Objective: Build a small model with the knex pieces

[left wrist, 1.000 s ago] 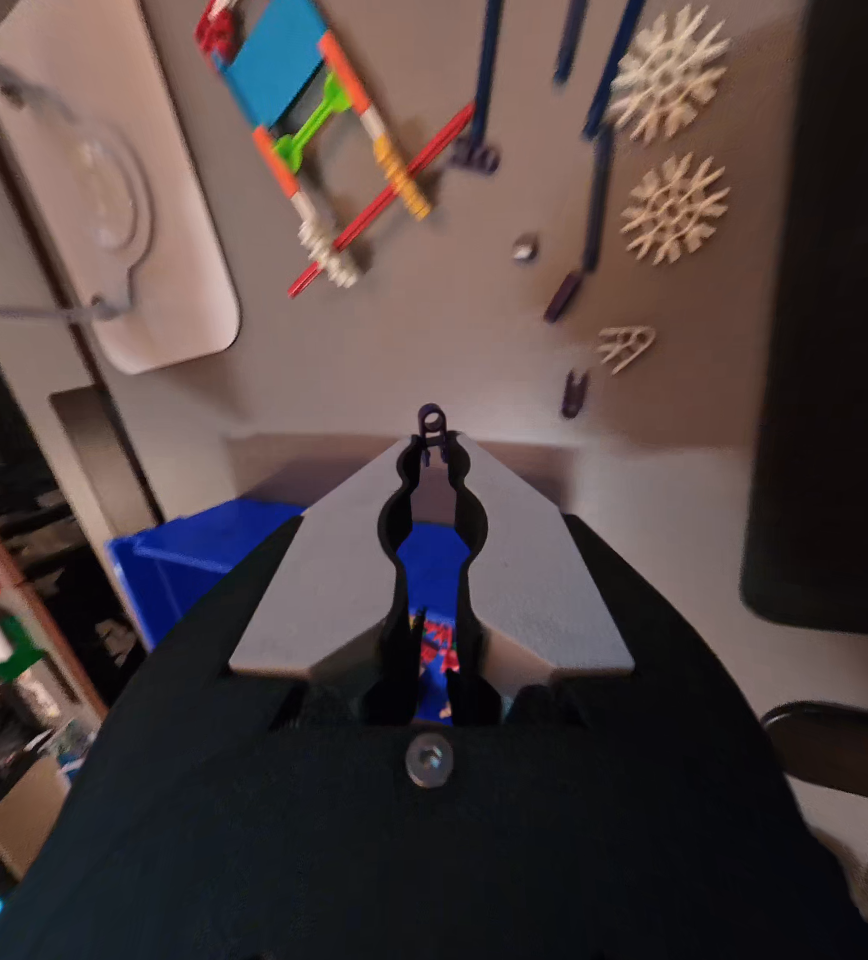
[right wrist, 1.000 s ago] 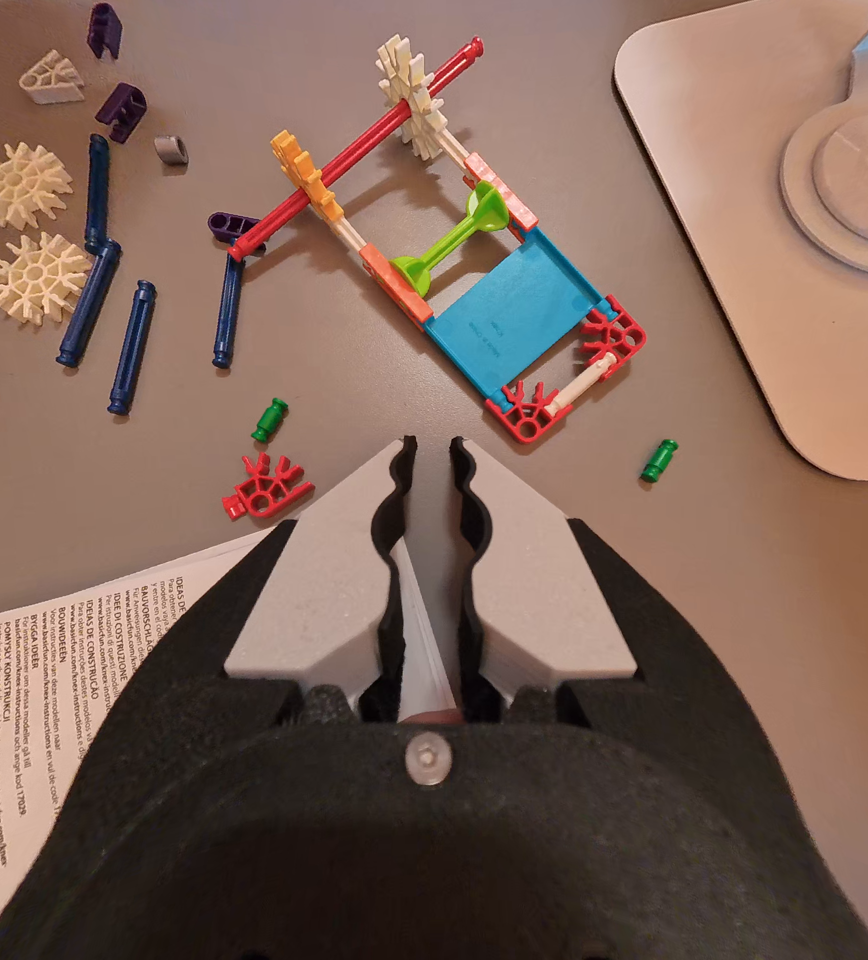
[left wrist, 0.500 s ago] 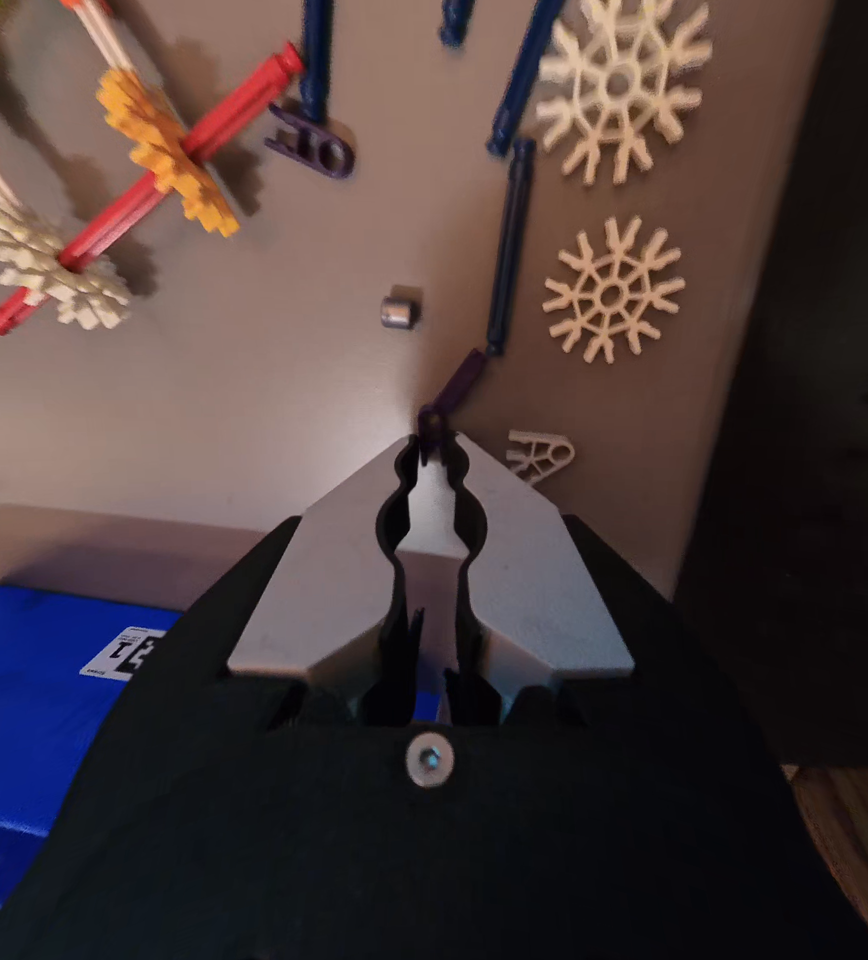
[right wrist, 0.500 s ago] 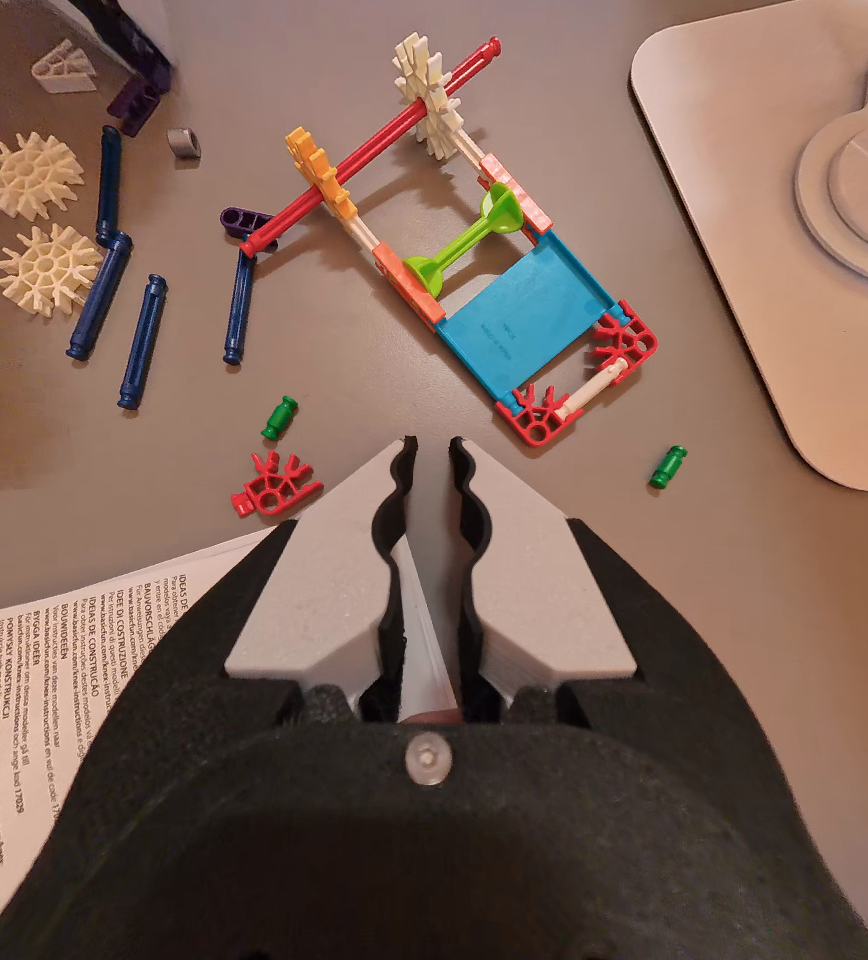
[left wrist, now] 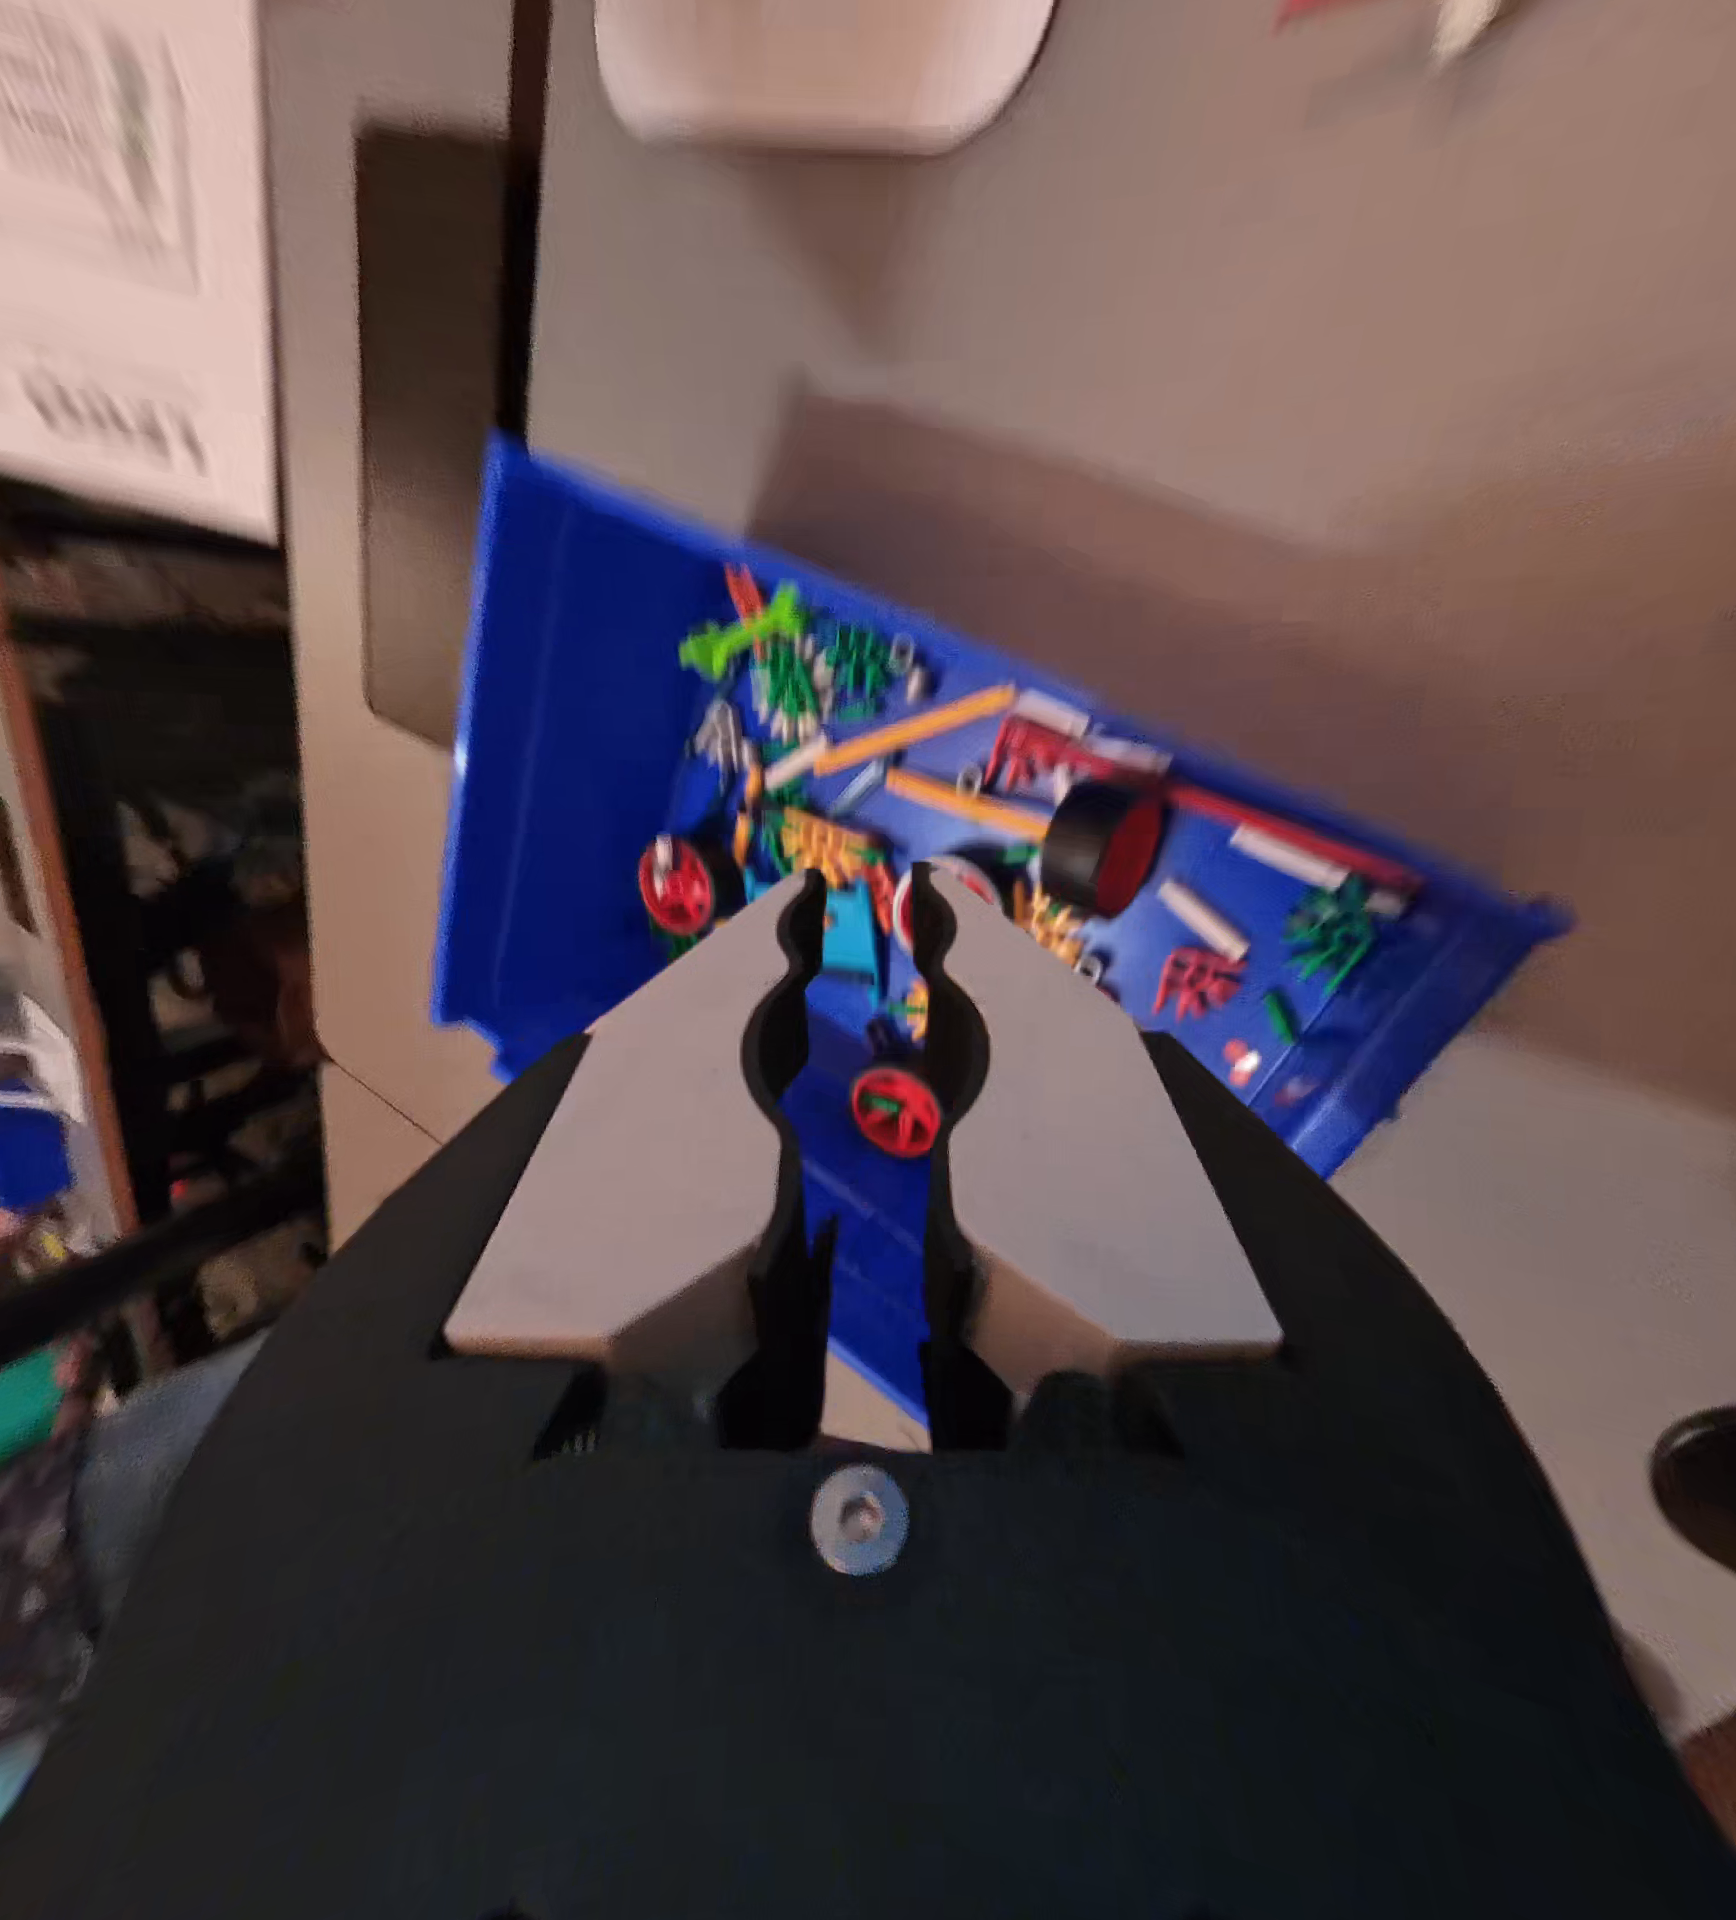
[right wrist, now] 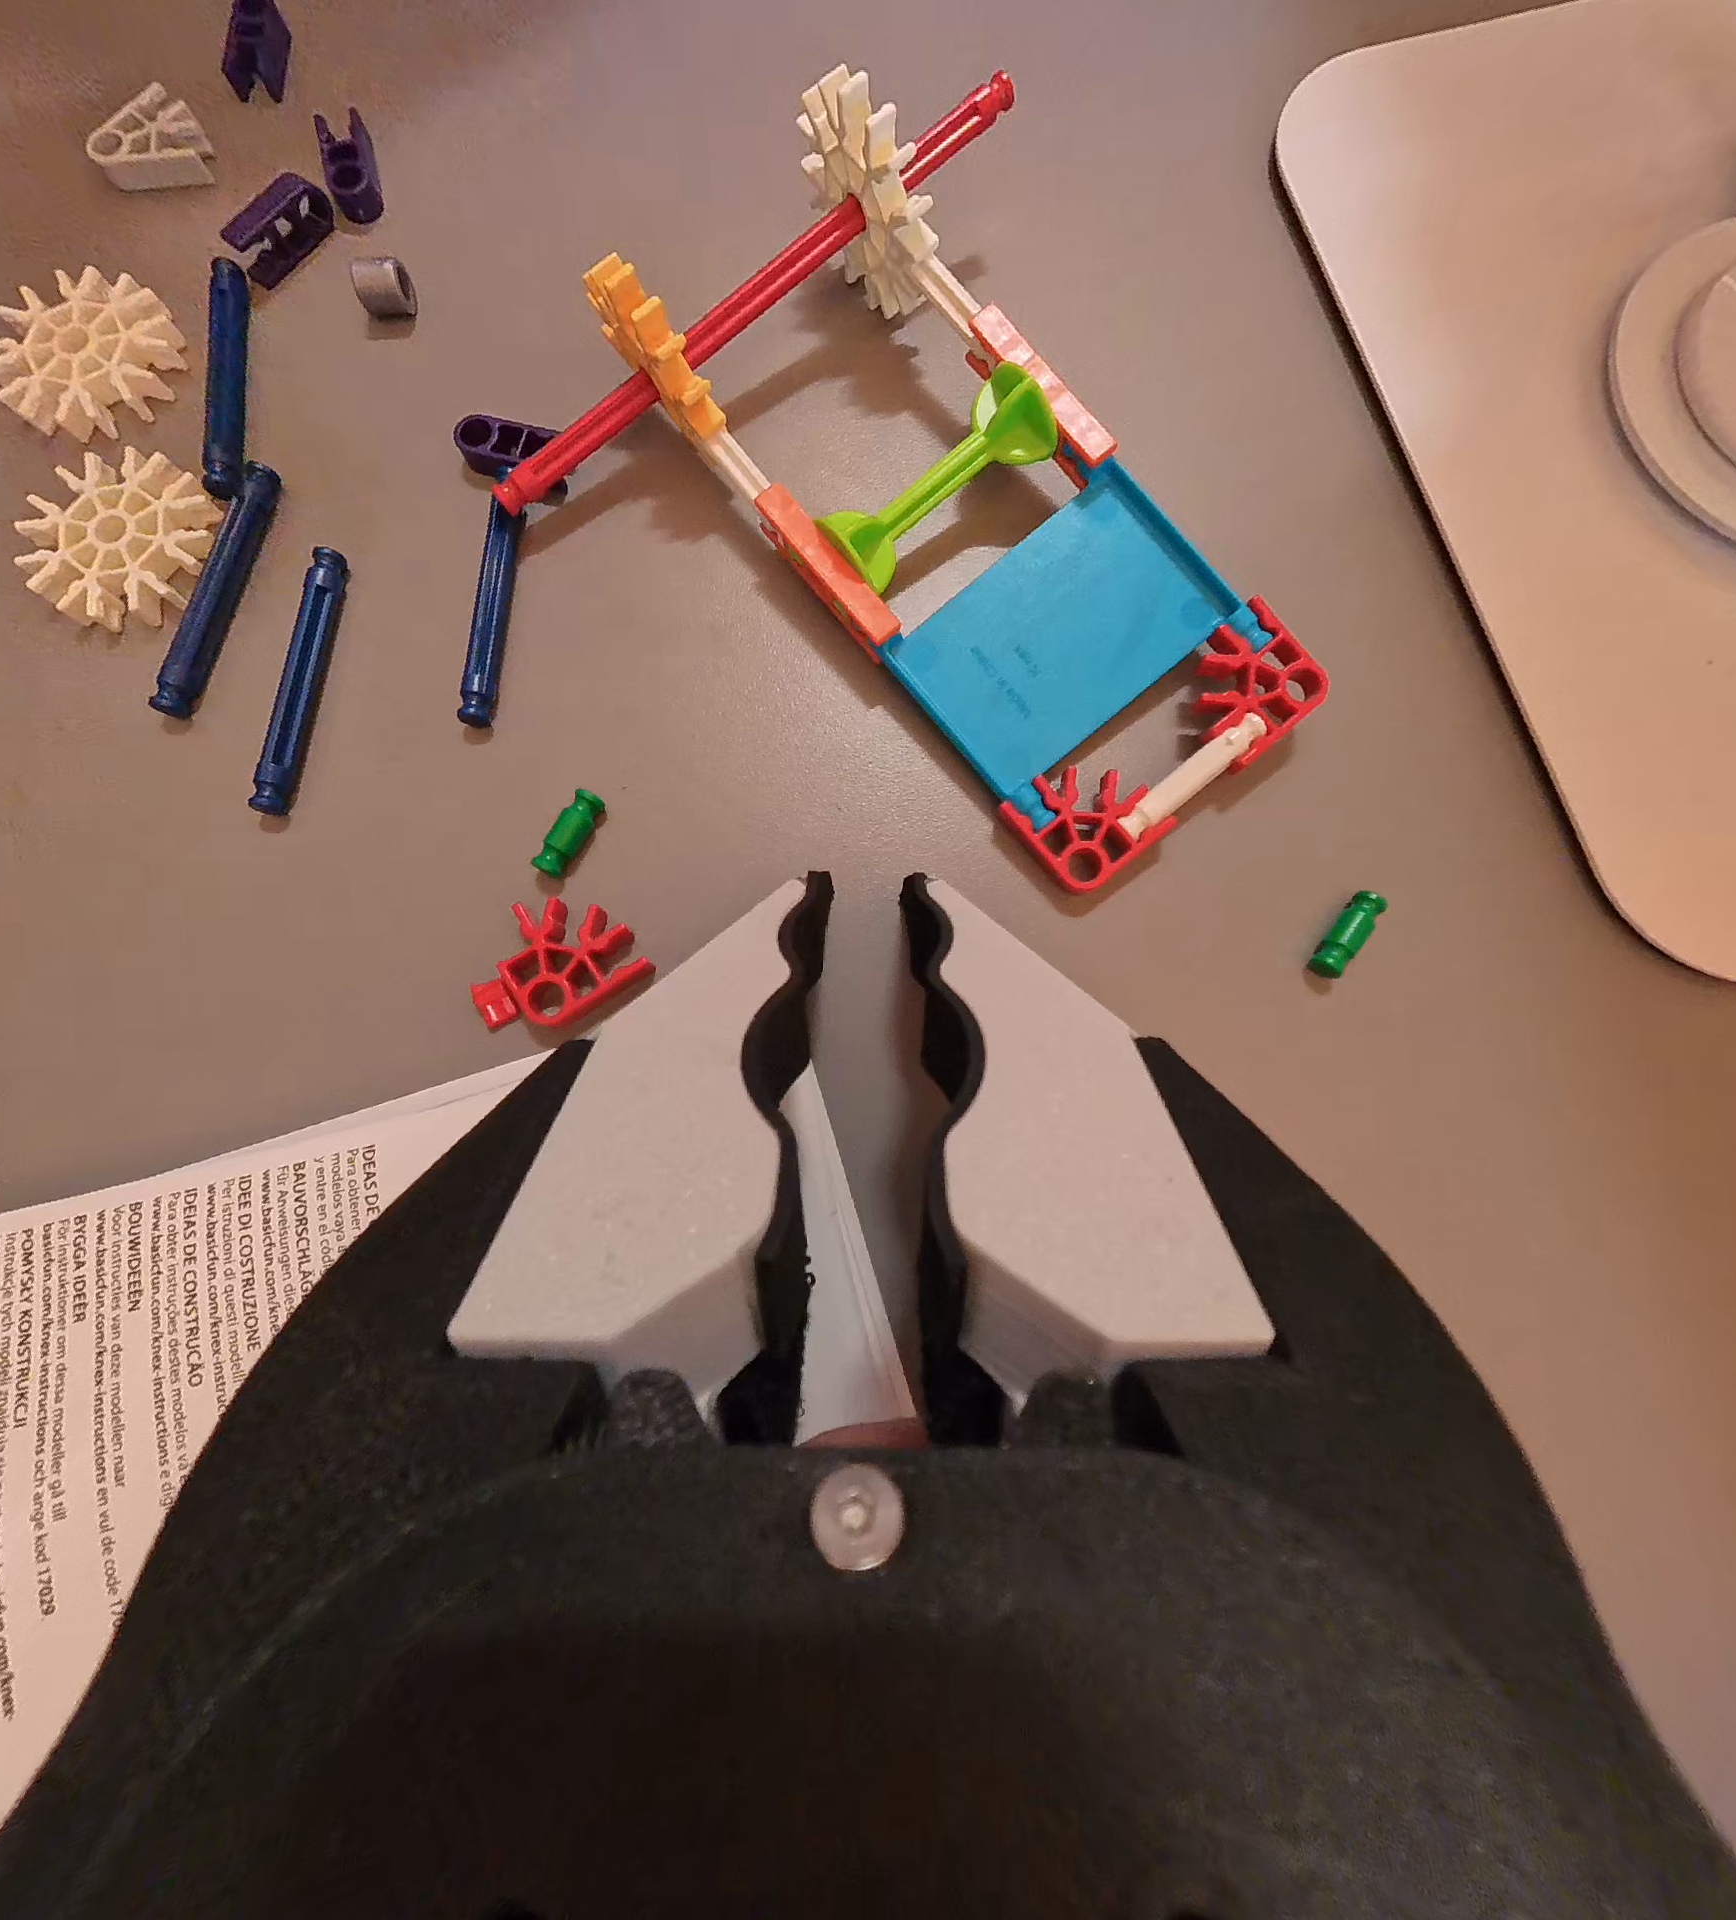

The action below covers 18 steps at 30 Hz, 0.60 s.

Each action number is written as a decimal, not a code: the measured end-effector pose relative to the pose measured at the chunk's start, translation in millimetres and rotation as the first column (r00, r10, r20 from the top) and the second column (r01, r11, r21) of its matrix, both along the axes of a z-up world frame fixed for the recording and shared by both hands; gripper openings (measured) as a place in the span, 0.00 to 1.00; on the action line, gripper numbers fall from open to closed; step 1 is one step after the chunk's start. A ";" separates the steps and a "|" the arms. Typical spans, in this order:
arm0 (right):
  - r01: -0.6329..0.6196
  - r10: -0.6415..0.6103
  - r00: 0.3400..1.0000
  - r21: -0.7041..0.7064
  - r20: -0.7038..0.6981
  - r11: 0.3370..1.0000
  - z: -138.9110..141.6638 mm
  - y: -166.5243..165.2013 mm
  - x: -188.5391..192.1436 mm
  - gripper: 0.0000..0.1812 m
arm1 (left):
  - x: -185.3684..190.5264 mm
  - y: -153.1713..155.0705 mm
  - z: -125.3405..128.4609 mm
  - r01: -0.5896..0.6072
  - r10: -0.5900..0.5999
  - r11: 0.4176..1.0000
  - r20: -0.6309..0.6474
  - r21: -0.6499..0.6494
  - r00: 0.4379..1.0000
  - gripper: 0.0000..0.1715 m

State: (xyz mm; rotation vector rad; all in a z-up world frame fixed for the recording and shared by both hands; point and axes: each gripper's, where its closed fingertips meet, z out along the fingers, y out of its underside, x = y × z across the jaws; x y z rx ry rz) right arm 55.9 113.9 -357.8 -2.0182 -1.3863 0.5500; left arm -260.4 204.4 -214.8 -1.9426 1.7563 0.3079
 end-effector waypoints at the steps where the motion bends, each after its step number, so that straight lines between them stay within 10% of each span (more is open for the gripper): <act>1: 0.000 0.000 1.000 0.000 0.000 1.000 -0.1 0.0 0.0 0.07 | -17.8 8.8 -12.3 -0.040 0.039 0.998 -0.021 -0.042 0.999 0.10; 9: 0.001 -0.001 1.000 -0.015 -0.017 1.000 -0.2 0.3 0.2 0.08 | -93.2 46.7 -102.1 -0.225 0.179 0.952 -0.219 -0.206 0.959 0.13; 18: -0.002 0.002 1.000 -0.015 -0.017 1.000 -0.3 -0.2 -0.1 0.08 | -120.5 57.0 -140.5 -0.358 0.241 0.890 -0.374 -0.283 0.895 0.10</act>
